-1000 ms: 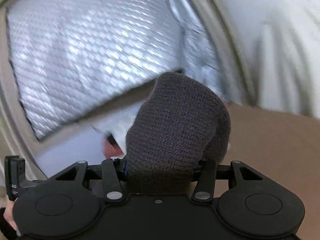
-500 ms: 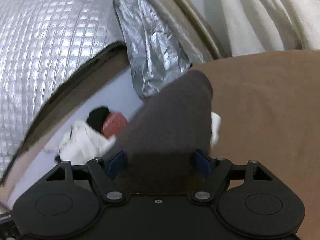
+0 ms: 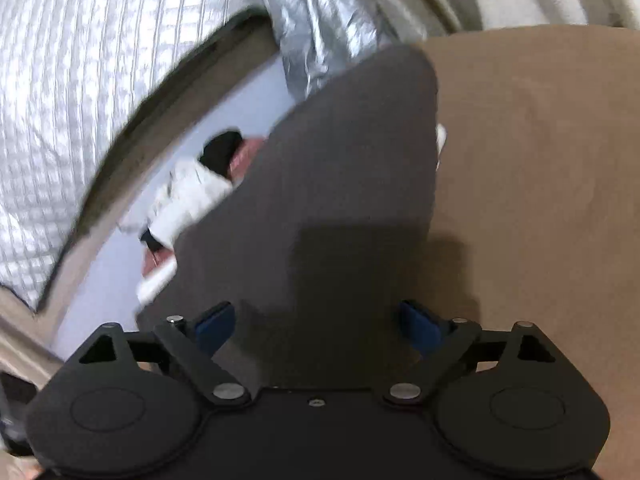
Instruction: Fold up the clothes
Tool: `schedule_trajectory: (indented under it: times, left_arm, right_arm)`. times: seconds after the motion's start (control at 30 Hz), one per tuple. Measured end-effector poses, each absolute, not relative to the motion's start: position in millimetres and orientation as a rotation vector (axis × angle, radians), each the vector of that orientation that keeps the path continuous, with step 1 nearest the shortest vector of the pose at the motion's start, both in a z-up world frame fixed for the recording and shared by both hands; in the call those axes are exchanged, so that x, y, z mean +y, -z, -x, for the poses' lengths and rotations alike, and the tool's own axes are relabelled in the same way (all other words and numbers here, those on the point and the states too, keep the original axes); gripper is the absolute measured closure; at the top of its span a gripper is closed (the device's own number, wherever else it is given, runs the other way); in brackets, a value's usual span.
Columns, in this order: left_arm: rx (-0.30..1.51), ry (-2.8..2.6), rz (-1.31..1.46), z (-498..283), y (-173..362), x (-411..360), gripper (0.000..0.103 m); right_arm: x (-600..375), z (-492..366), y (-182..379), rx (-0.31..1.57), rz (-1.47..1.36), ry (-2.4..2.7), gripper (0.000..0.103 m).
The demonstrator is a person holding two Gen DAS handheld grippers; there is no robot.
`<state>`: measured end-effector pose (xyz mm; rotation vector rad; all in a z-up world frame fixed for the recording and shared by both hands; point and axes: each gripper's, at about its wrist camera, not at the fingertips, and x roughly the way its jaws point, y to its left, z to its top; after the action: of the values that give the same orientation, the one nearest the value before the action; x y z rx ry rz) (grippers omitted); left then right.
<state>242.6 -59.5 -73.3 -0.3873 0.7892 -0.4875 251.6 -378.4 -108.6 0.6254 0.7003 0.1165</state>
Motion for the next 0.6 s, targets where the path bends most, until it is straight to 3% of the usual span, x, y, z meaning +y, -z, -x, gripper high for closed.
schedule_trajectory:
  times: [0.07,0.13,0.17,0.2,0.23,0.3,0.4,0.6]
  left_arm:
    - [0.789,0.488,0.369,-241.1,74.3,-61.4,0.037]
    - [0.800,0.488,0.374,-236.5,75.3,-61.8,0.037]
    - [0.808,0.487,0.381,-233.5,75.9,-61.7,0.037]
    - [0.813,0.486,0.388,-231.0,76.0,-61.0,0.037]
    - [0.809,0.485,0.393,-228.6,74.1,-58.8,0.037]
    - [0.781,0.486,0.404,-224.1,66.3,-52.5,0.037]
    - [0.738,0.497,0.455,-221.3,52.2,-39.0,0.037]
    - [0.768,0.564,0.530,-209.2,40.0,-25.3,0.037]
  right_arm:
    - [-371.7,-257.4,125.4,0.727,-0.574,-0.091,0.000]
    - [-371.2,-265.9,145.0,0.746,-0.614,-0.074,0.003]
    - [-372.5,-268.2,152.1,0.745,-0.660,-0.079,0.013]
    - [-374.0,-267.0,150.3,0.727,-0.718,-0.092,0.031]
    - [-375.6,-265.3,147.5,0.707,-0.777,-0.105,0.056]
    - [-382.3,-254.5,134.1,0.658,-0.887,-0.151,0.069]
    - [-393.0,-227.7,113.0,0.621,-1.119,-0.231,0.070]
    - [-371.0,-133.7,85.8,0.550,-1.298,-0.415,0.071]
